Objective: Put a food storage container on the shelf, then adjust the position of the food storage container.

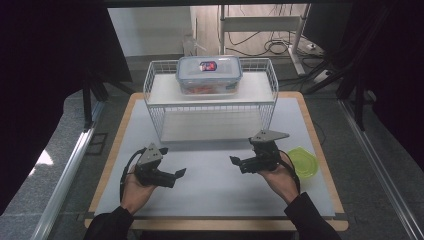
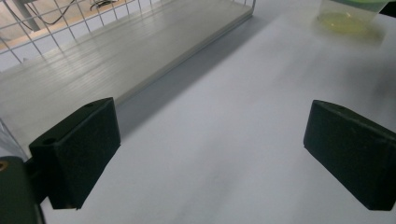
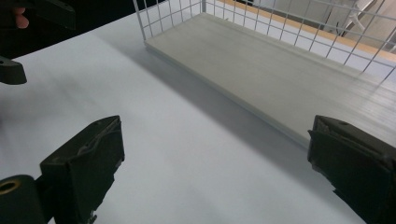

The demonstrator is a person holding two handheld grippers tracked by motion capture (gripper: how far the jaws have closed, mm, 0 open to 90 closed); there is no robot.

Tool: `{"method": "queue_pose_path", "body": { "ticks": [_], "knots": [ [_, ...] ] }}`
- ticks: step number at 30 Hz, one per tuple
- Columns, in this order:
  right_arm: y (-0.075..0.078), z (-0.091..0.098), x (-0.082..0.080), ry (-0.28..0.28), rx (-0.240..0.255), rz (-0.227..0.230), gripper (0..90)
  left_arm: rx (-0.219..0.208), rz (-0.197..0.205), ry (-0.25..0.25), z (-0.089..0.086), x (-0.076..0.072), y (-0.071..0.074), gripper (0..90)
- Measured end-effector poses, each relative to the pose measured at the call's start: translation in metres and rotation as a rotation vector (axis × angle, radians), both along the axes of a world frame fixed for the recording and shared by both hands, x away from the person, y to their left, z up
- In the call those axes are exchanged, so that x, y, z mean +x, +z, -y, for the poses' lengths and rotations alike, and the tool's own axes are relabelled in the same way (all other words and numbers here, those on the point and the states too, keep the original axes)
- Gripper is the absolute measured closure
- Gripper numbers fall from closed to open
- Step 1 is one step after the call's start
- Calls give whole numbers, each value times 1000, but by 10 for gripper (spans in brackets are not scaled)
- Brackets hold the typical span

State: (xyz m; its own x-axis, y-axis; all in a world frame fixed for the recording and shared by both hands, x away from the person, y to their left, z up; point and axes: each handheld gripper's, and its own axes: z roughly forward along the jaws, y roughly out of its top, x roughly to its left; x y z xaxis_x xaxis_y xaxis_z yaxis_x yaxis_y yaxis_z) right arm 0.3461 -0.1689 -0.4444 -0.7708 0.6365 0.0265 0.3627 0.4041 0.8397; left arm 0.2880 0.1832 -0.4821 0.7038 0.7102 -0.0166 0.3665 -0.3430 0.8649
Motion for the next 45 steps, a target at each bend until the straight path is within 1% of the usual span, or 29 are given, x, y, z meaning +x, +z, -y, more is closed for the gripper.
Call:
{"method": "queue_pose_path", "body": {
  "ticks": [1,2,3,4,5,6,7,8,10,12,13,14,15,17,23,25,28,33,34,35,36,37,38,39,41,42,43,44,45],
  "knots": [
    [-5,1,-4,-1,-5,1,33,2,-3,1,-1,-4,-4,35],
    [-5,1,-4,-1,-5,1,33,2,-3,1,-1,-4,-4,34],
    [-10,2,-9,-5,-8,1,33,12,-2,0,-3,-9,-8,34],
    [-10,2,-9,-5,-8,1,33,12,-2,0,-3,-9,-8,34],
    [-16,4,-13,-6,-10,-5,33,34,1,3,-4,-13,-11,33],
    [-16,4,-13,-6,-10,-5,33,34,1,3,-4,-13,-11,33],
    [-23,4,-17,-12,-4,-14,33,44,7,8,-4,-17,-14,34],
    [-23,4,-17,-12,-4,-14,33,44,7,8,-4,-17,-14,34],
    [-30,4,-21,-11,-13,-31,33,68,10,11,-4,-22,-17,34],
    [-37,2,-24,-5,-31,-45,32,87,4,9,-3,-24,-21,34],
    [-42,1,-26,1,-43,-56,31,102,-7,5,-2,-26,-25,34],
    [-42,1,-26,1,-43,-56,31,102,-7,5,-2,-26,-25,34],
    [-46,0,-28,6,-56,-60,31,121,-20,1,-2,-28,-28,34],
    [-47,-1,-29,9,-62,-62,31,127,-25,-1,-2,-29,-30,34],
    [-53,1,-28,6,-74,-100,32,122,-17,2,-3,-29,-30,33],
    [-53,1,-27,1,-79,-110,29,120,-17,3,-3,-29,-30,33],
    [-53,1,-26,-4,-83,-106,29,111,-20,8,-4,-29,-31,33],
    [-50,4,-25,-14,-86,-118,26,99,-25,18,-6,-28,-31,33],
    [-49,6,-24,-20,-92,-129,29,97,-25,19,-7,-28,-31,34],
    [-46,8,-24,-23,-99,-156,67,96,-27,20,-7,-28,-31,34],
    [-46,8,-24,-23,-99,-156,67,96,-27,20,-7,-28,-31,34],
    [-42,13,-24,-32,-104,-159,140,99,-27,20,-7,-28,-31,34],
    [-42,13,-24,-32,-104,-159,140,99,-27,20,-7,-28,-31,34],
    [-36,19,-24,-36,-110,-143,247,99,-28,21,-7,-28,-31,34],
    [-31,28,-24,-53,-108,-127,334,102,-27,23,-7,-27,-31,34],
    [-31,28,-24,-53,-108,-127,334,102,-27,23,-7,-27,-31,34],
    [-28,37,-22,-64,-100,-130,384,102,-27,24,-7,-27,-31,34],
    [-28,37,-22,-64,-100,-130,384,102,-27,24,-7,-27,-31,34],
    [-27,41,-22,-76,-103,-126,424,101,-28,24,-7,-27,-31,34]
  ]
}}
